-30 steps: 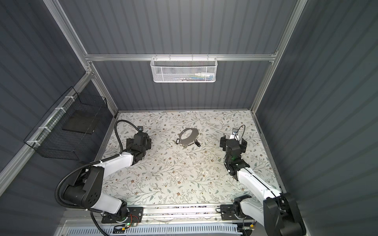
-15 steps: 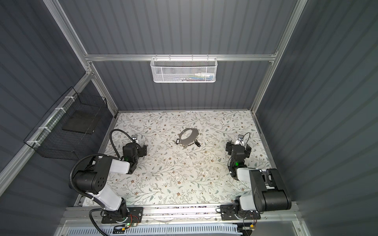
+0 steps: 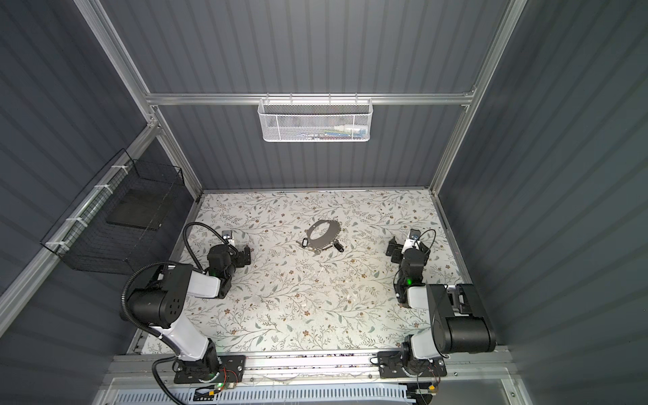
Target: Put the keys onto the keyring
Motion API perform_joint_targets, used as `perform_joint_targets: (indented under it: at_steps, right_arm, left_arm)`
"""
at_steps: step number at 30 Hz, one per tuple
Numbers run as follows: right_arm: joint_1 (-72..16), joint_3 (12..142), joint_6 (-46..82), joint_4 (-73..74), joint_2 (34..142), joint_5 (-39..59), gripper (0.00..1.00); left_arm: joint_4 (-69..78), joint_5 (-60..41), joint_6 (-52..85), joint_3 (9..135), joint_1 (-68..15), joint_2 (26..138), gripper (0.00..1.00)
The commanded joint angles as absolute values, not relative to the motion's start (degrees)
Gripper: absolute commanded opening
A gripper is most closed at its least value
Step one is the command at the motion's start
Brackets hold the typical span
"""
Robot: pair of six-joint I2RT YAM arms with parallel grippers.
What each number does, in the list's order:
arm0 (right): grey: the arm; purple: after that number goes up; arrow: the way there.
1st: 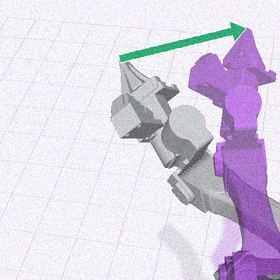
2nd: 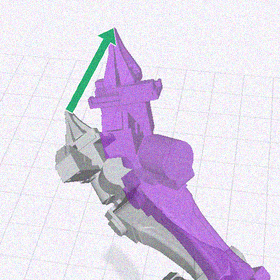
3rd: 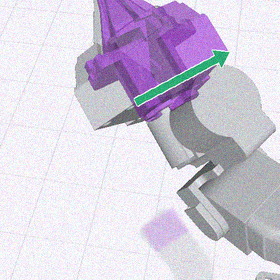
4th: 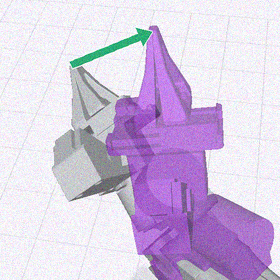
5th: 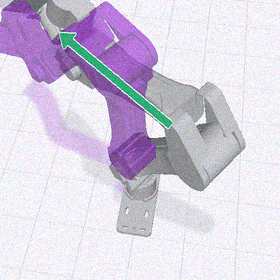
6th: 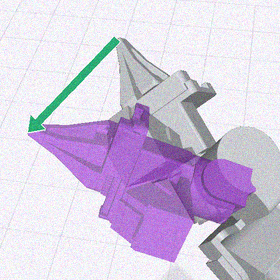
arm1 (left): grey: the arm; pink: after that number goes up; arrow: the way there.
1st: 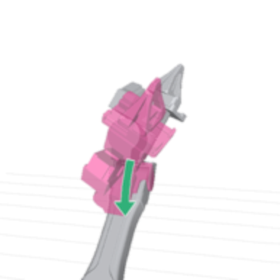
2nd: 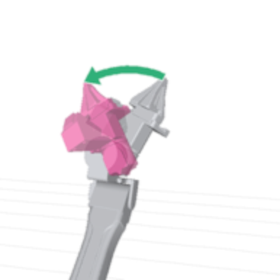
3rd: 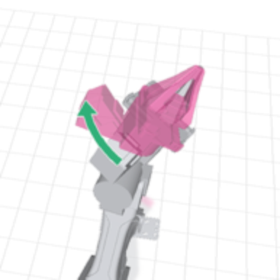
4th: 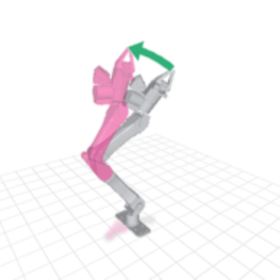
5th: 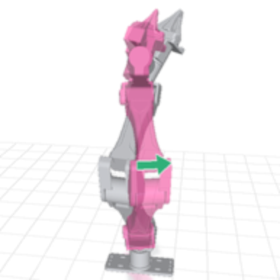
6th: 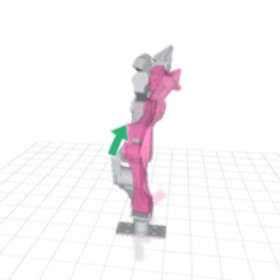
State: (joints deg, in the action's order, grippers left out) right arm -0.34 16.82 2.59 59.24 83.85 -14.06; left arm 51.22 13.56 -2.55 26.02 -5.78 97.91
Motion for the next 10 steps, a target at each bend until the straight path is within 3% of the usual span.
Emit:
perform_joint_targets:
  at_steps: [1, 10]
  right_arm:
    - [0.00, 16.67, 3.43, 60.86, 84.06, -13.70, 0.99]
    - [0.00, 16.70, 3.43, 60.81, 84.14, -13.64, 0.99]
  left_arm:
    - [53.00, 12.95, -1.76, 26.62, -5.39, 98.35, 1.00]
    - [52.64, 12.53, -1.85, 26.70, -5.27, 98.24, 1.00]
